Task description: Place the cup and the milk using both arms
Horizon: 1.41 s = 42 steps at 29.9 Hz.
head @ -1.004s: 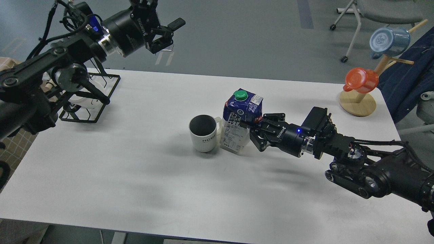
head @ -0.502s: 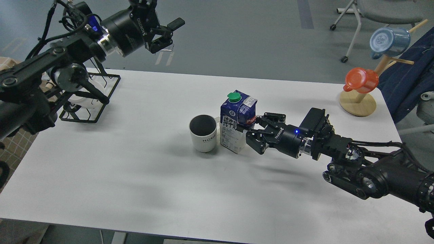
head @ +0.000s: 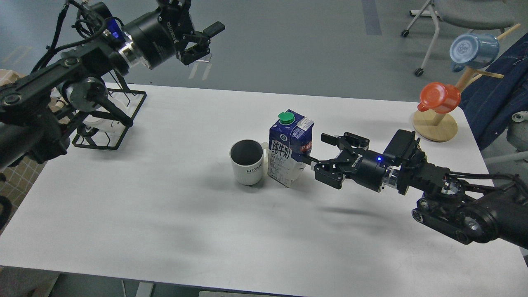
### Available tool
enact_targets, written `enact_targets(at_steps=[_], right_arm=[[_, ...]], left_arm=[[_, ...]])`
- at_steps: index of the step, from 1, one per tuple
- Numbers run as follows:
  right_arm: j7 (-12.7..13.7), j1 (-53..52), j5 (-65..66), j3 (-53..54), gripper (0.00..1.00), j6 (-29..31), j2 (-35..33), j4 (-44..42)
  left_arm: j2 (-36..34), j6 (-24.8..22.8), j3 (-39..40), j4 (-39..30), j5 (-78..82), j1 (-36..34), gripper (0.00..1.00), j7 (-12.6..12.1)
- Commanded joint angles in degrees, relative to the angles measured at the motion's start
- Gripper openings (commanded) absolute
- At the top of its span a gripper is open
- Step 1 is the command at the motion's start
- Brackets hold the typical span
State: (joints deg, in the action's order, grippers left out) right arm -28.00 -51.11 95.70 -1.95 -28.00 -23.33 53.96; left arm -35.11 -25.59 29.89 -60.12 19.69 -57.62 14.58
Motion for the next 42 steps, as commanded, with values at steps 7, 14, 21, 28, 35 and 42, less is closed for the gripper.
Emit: enact_targets(at_steps=[7, 14, 21, 28, 35, 42], right_arm=[[0.0, 0.4, -2.71, 0.02, 0.88, 0.0, -13.04, 15.63], [0.0, -2.58, -10.0, 1.07, 0.88, 0.0, -24.64, 28.82], [0.0, -13.74, -29.23, 8.97, 0.88, 2.83, -29.14, 30.95], [0.0, -17.27, -43.4, 17.59, 0.96, 18.5, -26.25, 21.56], [0.0, -22.09, -54.02, 22.07, 0.96, 30.79, -8.43, -6.0], [0.0, -26.85, -56.85, 25.33, 1.0, 37.67, 11.27, -34.25]], left_arm=[[0.22, 0.01, 0.0, 0.09, 0.08, 0.06, 0.98, -0.08], [-0.04, 0.01, 0.0, 0.09, 0.17, 0.06, 0.98, -0.25], [0.04, 0.98, 0.69, 0.26, 0.61, 0.06, 0.98, -0.08], [1.62, 1.07, 4.22, 3.77, 1.05, 0.32, 0.98, -0.6], [8.82, 0.37, 4.3, 17.99, 0.53, -0.56, 0.98, 0.27], [13.4, -0.34, 4.39, 23.11, 0.88, -0.3, 0.97, 7.12]])
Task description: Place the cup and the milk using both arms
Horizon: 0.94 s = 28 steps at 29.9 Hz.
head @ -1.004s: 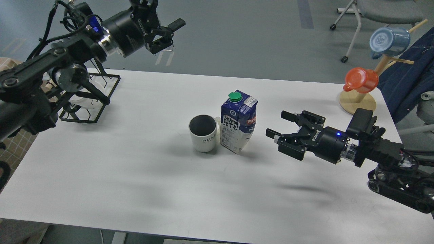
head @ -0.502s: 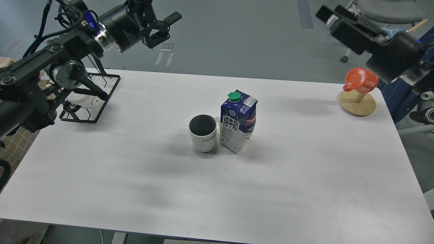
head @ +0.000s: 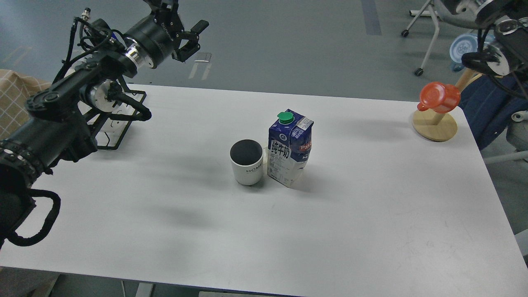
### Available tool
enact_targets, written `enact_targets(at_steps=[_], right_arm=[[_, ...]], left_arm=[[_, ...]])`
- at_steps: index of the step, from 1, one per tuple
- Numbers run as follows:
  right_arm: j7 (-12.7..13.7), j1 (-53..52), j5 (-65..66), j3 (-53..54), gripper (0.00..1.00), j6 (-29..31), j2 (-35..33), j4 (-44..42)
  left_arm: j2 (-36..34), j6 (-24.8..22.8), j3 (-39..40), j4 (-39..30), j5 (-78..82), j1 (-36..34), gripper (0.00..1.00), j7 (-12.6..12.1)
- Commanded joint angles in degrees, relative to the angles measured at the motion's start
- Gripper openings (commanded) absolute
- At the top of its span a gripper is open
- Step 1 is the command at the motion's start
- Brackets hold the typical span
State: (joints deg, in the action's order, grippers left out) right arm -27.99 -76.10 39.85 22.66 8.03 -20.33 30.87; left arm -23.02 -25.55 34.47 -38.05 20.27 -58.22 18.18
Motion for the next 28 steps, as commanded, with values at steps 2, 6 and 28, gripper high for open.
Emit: enact_targets(at_steps=[2, 6, 28], right_arm=[[-0.01, -2.12, -3.98, 2.47, 1.0, 1.73, 12.58, -15.12], [-0.01, -0.45, -8.82, 3.88, 1.0, 2.34, 15.67, -15.57], [-0.01, 12.38, -21.57, 15.57, 1.0, 19.97, 20.33, -16.36]], left_arm=[[1.57, -1.77, 0.15, 2.71, -0.23, 0.3, 0.97, 5.37], [4.47, -2.45, 0.42, 7.9, -0.58, 0.21, 0.97, 5.64], [6.85, -2.45, 4.37, 11.42, -1.29, 5.22, 0.98, 3.97]])
